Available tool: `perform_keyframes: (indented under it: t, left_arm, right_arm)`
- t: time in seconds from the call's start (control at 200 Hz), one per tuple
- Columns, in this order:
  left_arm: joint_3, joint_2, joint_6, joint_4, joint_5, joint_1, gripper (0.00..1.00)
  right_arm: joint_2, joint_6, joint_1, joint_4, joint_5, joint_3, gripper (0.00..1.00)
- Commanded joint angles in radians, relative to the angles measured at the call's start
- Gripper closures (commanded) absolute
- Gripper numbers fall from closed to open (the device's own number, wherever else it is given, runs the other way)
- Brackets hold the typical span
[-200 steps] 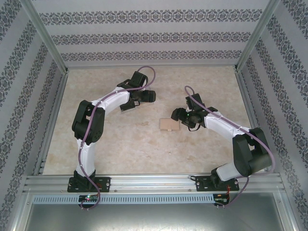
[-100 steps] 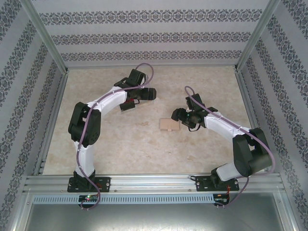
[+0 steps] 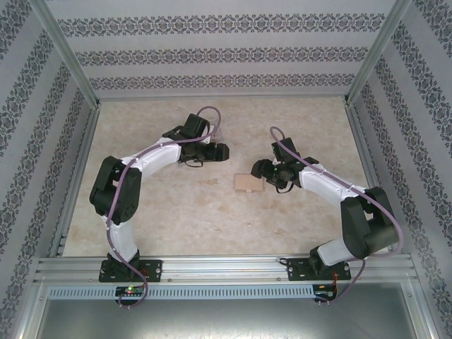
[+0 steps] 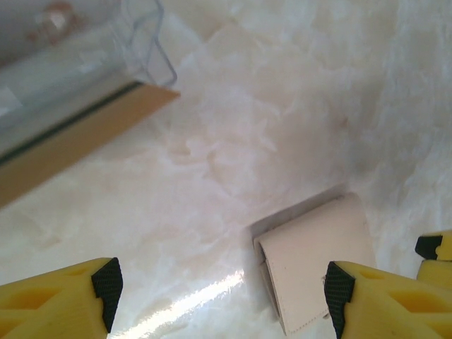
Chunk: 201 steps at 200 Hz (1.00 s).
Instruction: Take the credit cards out of the card holder
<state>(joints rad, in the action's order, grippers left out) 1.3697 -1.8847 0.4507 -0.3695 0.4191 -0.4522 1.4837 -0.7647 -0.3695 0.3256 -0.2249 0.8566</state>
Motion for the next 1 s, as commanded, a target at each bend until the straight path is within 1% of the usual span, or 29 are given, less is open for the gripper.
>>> perform_keyframes:
  t: [0.0,0.165,0.255,0.36,0.43,0.565,0.629,0.744,0.834,0.869,0.899,0.999]
  left_arm:
    - [0.008,-0.034,0.042,0.046,0.037,-0.012,0.23]
    - [0.071,-0.096,0.029,0.054,-0.039,-0.011,0.23]
    - [0.122,-0.131,0.019,0.05,-0.085,-0.01,0.24]
    - [0.154,-0.144,0.006,0.062,-0.137,-0.008,0.25]
    - [0.168,-0.149,-0.002,0.072,-0.159,-0.006,0.25]
    - [0.18,-0.156,-0.009,0.078,-0.18,-0.001,0.26]
    - [0.18,-0.16,-0.012,0.075,-0.179,0.003,0.26]
    - [0.179,-0.168,-0.02,0.068,-0.178,0.004,0.26]
    - [0.168,-0.162,-0.021,0.072,-0.178,0.009,0.26]
    - [0.165,-0.155,-0.021,0.072,-0.176,0.01,0.26]
    - [0.161,-0.147,-0.021,0.074,-0.178,0.011,0.26]
    - [0.147,-0.104,-0.018,0.072,-0.171,0.016,0.26]
  right_arm:
    - [0.02,-0.004,-0.009,0.027,0.021,0.0,0.31]
    - [0.035,0.007,-0.011,0.04,0.023,0.013,0.31]
    - [0.042,0.015,-0.012,0.048,0.027,0.016,0.29]
    - [0.049,0.03,-0.013,0.053,0.017,0.02,0.28]
    - [0.067,0.045,-0.014,0.058,-0.001,0.026,0.29]
    - [0.102,0.068,-0.033,0.054,-0.073,0.046,0.39]
    - [0.116,0.064,-0.043,0.043,-0.131,0.05,0.43]
    - [0.134,0.05,-0.058,-0.012,-0.264,0.052,0.47]
    - [0.137,0.059,-0.069,-0.026,-0.314,0.064,0.48]
    - [0.134,0.068,-0.069,-0.017,-0.313,0.07,0.48]
    - [0.128,0.08,-0.069,0.008,-0.288,0.079,0.48]
    - [0.101,0.135,-0.065,0.098,-0.119,0.105,0.43]
